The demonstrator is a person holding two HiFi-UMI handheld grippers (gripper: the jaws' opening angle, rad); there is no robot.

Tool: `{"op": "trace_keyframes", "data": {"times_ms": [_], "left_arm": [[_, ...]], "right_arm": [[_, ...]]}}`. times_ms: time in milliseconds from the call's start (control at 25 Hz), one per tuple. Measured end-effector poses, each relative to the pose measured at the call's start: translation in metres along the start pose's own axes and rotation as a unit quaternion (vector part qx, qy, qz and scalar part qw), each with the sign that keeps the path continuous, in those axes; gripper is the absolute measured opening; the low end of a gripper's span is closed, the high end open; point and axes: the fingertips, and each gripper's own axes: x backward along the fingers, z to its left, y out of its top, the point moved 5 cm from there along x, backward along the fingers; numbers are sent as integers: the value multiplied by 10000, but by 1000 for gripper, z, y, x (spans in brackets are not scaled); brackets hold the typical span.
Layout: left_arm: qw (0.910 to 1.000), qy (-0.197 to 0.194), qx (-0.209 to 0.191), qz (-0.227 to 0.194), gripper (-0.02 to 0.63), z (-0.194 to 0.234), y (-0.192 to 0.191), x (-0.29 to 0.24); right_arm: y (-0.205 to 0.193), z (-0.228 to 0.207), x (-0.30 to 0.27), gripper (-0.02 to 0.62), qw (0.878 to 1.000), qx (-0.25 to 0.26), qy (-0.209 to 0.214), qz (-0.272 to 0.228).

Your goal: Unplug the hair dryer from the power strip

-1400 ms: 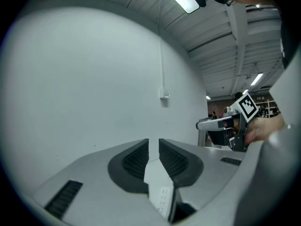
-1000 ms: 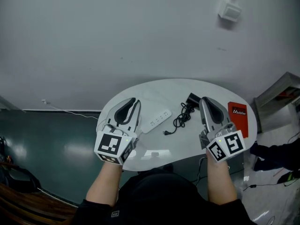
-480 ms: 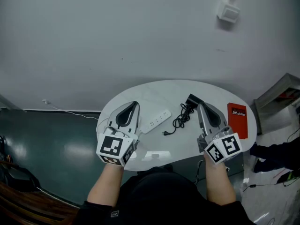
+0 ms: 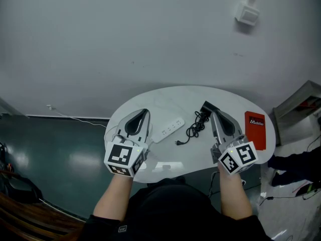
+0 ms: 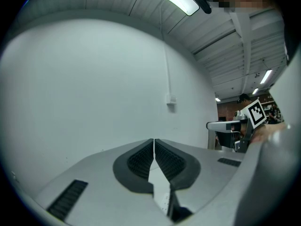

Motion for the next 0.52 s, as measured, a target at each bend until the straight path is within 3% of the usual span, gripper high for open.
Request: {"op": "trace_keyframes", "data": {"times_ms": [520], "left_arm": [[10000, -20, -16, 42, 20, 0, -3, 0]], "right_arm": [[-8, 2, -3, 34, 10000, -49, 30, 80]]}}
